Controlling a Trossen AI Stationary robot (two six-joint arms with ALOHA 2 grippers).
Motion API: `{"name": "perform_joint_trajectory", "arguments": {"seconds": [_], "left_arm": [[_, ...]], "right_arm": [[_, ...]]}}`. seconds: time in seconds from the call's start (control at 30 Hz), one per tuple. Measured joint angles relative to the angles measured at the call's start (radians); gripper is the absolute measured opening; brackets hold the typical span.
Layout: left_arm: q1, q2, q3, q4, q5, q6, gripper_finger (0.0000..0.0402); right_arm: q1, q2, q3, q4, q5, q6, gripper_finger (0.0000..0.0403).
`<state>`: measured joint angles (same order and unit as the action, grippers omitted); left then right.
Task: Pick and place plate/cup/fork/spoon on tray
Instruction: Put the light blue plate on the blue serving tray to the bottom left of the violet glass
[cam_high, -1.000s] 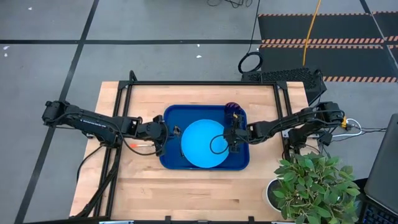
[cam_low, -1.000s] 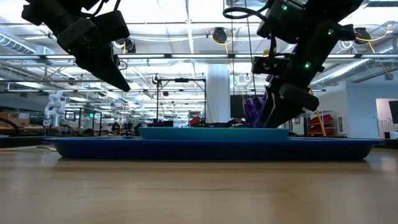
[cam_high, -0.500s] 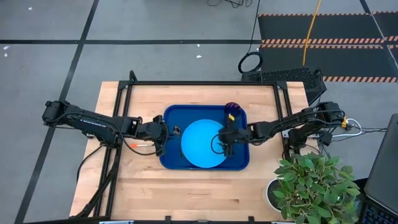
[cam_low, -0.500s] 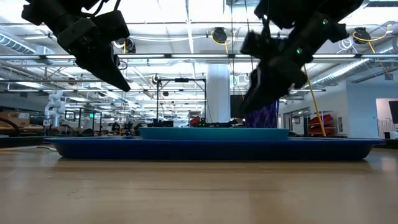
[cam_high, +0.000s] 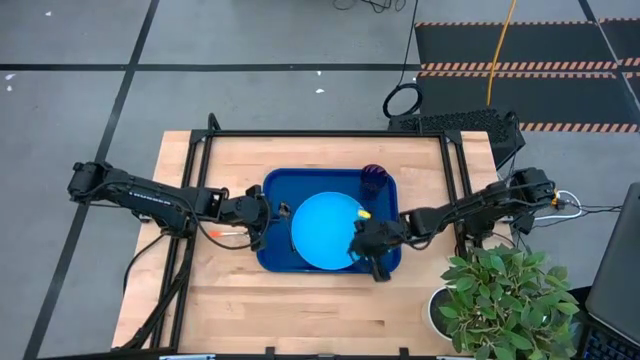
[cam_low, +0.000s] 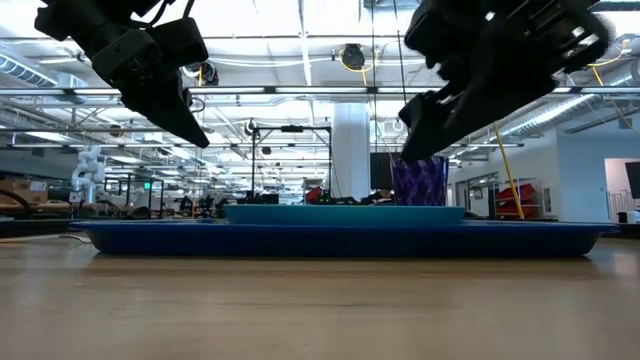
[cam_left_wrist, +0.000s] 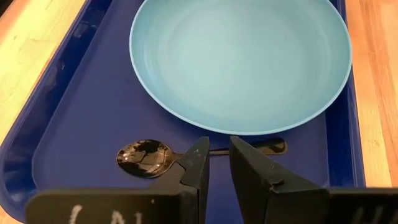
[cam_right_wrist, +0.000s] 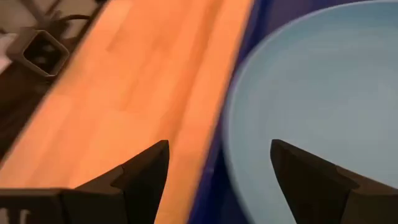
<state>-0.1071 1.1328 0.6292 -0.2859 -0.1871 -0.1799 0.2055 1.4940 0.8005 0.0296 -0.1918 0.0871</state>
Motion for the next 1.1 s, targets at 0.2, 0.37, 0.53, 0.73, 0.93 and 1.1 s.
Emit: {"name": "perform_joint_trajectory", "arguments": {"seconds": [0.2,0.37,0.53,0.73,0.93,1.1], "left_arm": [[0.000,0.000,0.000,0.001,0.000,0.000,0.0067],[0.000,0.000,0.000,0.002,0.000,-0.009,0.0067],[0.000,0.000,0.000,0.001,0.000,-0.007,0.0067],[-0.003,0.000,0.000,-0.001,0.000,-0.008,0.0067],[-0.005,0.000,0.000,0.000,0.000,-0.013,0.0067],[-0.005,0.000,0.000,0.000,0.000,-0.013,0.0067]], "right_arm": [[0.043,0.000,0.000,0.002,0.122,-0.001,0.0272],[0.045,0.017,0.000,-0.027,0.165,-0.019,0.0272],[0.051,0.038,-0.001,-0.025,0.170,-0.020,0.0272],[0.070,0.046,-0.001,-0.076,0.265,-0.026,0.0272],[0.085,0.046,-0.001,-0.081,0.328,-0.057,0.0272],[0.085,0.046,-0.001,-0.102,0.327,-0.062,0.0272]]}}
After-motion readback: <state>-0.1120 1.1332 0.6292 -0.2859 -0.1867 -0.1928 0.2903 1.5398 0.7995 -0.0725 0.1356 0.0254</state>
